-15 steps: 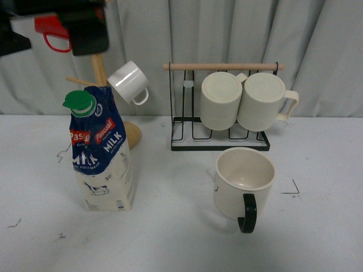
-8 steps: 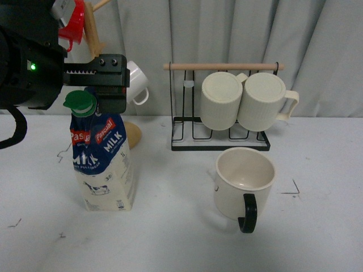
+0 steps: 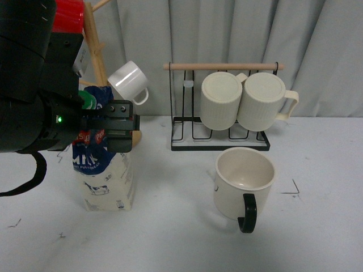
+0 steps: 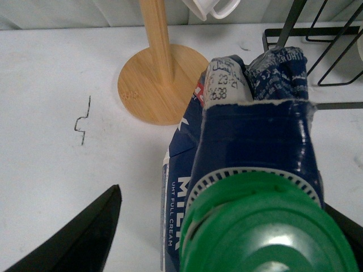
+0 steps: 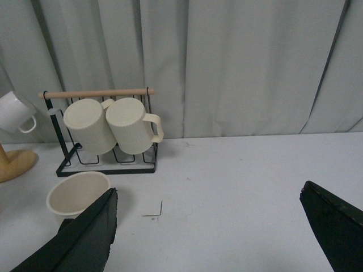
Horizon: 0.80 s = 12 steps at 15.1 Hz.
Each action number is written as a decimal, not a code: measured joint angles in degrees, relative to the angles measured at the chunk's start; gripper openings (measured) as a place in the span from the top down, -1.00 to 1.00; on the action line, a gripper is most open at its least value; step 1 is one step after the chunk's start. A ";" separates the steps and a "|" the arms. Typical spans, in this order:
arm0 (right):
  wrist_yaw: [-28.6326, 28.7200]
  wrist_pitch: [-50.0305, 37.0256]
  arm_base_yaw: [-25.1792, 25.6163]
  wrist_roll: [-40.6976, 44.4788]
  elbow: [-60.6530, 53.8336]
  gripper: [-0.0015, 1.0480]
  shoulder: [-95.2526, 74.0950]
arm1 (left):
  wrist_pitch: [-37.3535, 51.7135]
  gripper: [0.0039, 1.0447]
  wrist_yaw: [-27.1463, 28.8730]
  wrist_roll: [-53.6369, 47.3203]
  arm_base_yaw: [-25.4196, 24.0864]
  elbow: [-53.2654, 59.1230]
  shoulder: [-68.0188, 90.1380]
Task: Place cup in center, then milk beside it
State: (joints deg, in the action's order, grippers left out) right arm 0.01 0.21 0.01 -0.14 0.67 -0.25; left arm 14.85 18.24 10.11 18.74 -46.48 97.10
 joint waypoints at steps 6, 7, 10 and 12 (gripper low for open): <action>0.02 0.00 0.00 0.00 0.00 -0.87 0.00 | 0.63 0.32 0.44 0.42 0.31 0.00 1.03; 0.00 0.00 0.00 0.00 0.00 -0.87 0.00 | 0.68 0.50 0.39 0.42 0.31 0.00 1.03; 0.02 0.00 0.00 0.00 0.00 -0.87 0.00 | -0.11 0.95 0.22 0.63 0.52 0.00 0.50; 0.00 0.00 0.00 0.02 0.00 -0.87 0.00 | -1.79 0.95 0.24 0.61 0.94 0.00 -0.72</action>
State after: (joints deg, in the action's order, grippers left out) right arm 0.01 0.21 0.01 -0.12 0.67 -0.25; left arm 13.06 18.48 10.72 19.68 -46.48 96.38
